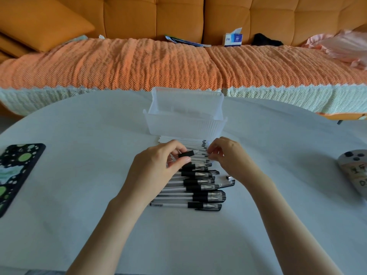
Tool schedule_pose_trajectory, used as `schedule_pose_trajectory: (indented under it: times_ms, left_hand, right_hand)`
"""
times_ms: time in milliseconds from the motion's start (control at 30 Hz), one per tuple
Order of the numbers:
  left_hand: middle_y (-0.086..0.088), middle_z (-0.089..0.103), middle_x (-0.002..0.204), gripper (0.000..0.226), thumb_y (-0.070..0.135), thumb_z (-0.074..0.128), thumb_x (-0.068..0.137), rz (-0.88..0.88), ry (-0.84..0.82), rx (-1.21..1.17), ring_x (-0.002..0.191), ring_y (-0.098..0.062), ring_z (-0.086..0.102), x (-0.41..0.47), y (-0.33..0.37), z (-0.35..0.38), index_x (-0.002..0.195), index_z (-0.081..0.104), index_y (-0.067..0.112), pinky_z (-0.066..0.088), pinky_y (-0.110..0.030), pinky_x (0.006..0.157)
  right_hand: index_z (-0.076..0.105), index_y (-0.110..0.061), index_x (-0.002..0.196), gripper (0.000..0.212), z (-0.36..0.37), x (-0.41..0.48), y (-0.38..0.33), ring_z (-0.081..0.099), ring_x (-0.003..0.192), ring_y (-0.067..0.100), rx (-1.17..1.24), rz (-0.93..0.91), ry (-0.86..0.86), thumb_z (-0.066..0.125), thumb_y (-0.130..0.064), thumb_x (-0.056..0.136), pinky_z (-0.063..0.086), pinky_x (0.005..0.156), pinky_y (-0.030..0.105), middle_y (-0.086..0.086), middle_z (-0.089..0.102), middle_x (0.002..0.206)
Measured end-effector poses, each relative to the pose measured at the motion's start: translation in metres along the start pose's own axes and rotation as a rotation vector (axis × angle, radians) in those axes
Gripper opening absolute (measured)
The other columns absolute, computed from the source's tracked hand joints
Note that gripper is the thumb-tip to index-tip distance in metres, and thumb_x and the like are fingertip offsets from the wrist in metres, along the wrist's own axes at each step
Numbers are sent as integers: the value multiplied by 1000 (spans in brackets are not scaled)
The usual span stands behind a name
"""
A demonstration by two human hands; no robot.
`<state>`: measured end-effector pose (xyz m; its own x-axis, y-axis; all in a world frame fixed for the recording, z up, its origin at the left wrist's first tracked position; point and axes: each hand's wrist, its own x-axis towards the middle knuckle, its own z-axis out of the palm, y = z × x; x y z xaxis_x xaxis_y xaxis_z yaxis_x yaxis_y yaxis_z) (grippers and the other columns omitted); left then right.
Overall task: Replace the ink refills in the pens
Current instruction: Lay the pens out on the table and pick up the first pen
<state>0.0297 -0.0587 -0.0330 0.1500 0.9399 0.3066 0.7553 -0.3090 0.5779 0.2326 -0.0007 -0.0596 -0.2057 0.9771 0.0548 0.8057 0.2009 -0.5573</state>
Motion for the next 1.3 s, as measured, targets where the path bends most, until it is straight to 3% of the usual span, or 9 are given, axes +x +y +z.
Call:
schedule_pose_trajectory:
  times_ms: [233,433,600,667,767,933,1300]
  left_hand:
    - [26,55,77,16,43,64,81,3,-2,-5,71,-6,59,1,-1,0,91,63,31,45,-20,64]
    - [20,61,80,16,42,65,82,16,20,-14,70,-8,60,0,-2,-1,91,64,30,49,-26,64]
    - [20,61,78,12,40,65,81,-5,46,-61,69,-1,58,1,-2,-3,89,63,31,46,-17,60]
    - [19,63,77,8,36,67,81,-52,69,-160,68,0,57,1,-3,-4,86,62,32,42,-11,57]
    - [16,69,78,6,30,67,83,-110,94,-337,70,-5,62,3,-5,-5,86,62,30,49,-21,66]
    - [5,71,80,5,19,65,85,-160,108,-518,69,-5,62,7,-6,-13,89,62,17,43,-8,68]
    - [5,71,78,6,16,67,83,-166,110,-522,69,-3,62,6,-8,-16,86,64,19,42,-7,69]
  right_hand:
    - [64,-12,80,8,-7,-5,3,46,65,2,66,55,109,65,-4,82,34,59,9,-4,55,78]
    - [66,-10,96,12,-14,-20,0,46,71,0,81,-15,124,56,-7,90,34,66,4,-9,46,79]
    - [65,-10,83,10,-27,-36,-1,55,69,6,198,-4,367,58,-5,89,38,62,6,4,58,82]
    - [62,-13,80,15,-33,-42,-3,62,63,6,400,36,353,56,-4,90,42,54,12,2,65,75]
    - [63,-9,81,18,-37,-49,-3,62,54,13,589,39,310,53,3,89,45,49,20,0,65,64]
    - [63,-10,79,22,-33,-50,1,53,49,13,629,36,322,52,6,88,43,50,18,-3,62,58]
    - [63,-10,81,21,-32,-49,-2,53,49,12,671,19,323,52,7,88,43,51,17,-4,62,58]
